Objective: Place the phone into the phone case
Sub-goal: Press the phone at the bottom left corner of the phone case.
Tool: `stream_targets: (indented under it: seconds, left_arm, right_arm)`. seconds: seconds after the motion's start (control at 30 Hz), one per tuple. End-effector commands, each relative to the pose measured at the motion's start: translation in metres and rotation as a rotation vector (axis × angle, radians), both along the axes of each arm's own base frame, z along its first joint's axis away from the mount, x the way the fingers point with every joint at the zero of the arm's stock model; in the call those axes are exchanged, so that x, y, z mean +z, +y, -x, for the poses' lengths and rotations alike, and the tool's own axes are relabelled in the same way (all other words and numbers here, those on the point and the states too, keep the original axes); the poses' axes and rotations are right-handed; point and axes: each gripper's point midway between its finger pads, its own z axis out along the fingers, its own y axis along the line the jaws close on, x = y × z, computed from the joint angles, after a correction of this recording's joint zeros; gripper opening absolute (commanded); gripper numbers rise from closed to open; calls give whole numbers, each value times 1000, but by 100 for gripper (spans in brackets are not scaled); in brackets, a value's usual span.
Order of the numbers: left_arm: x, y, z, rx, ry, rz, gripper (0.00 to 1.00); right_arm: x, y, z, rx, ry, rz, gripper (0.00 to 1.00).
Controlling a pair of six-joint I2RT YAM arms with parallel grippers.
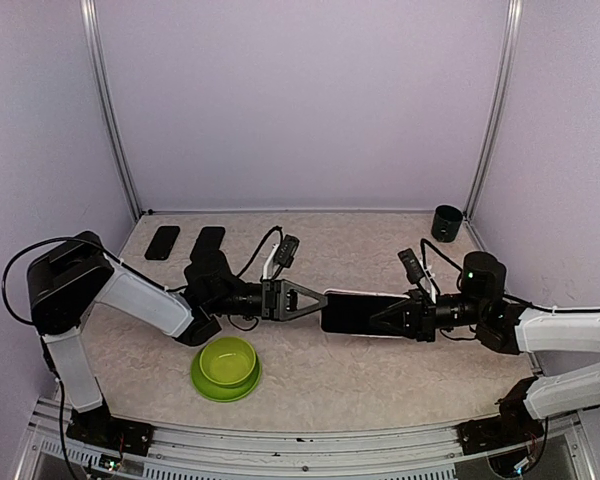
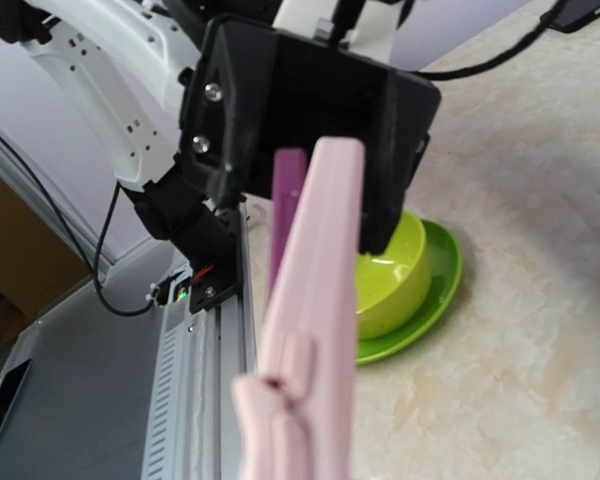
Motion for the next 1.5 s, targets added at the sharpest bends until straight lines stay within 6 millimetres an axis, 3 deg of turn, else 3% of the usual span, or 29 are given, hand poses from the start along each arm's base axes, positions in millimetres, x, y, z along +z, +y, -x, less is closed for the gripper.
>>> stream_targets:
  seconds: [0.0,0.23,0.4,0.53,0.73,0.87,0.97,1.47]
  left_arm:
    - [12,-4,7,-49,-26,54,44]
    - [13,-6,8,-61,-26,55,33]
    - [9,-7,6,-57,-17,47,13]
    - [-4,-10,-8,26,3,-10,0]
    - [-8,-3,-29,185,-27,-73,0]
    - [-7,-3,-25,171,-28,-73,20]
    - [-7,-3,-22,156,-27,-71,28]
    - [-13,-10,-3,74,-26,-65,37]
  right_arm:
    - [14,4,4,36,-60,-45,0]
    - [13,5,4,40,-66,-39,0]
    - [11,5,2,32,-62,-30,0]
    - [7,6,-2,15,-46,-14,0]
    - [5,6,-9,-23,-36,2,0]
    - [10,4,-11,-48,-50,-8,0]
    - [16,1,-13,-75,-66,-19,0]
    - [43,-3,-12,-110,-88,-85,0]
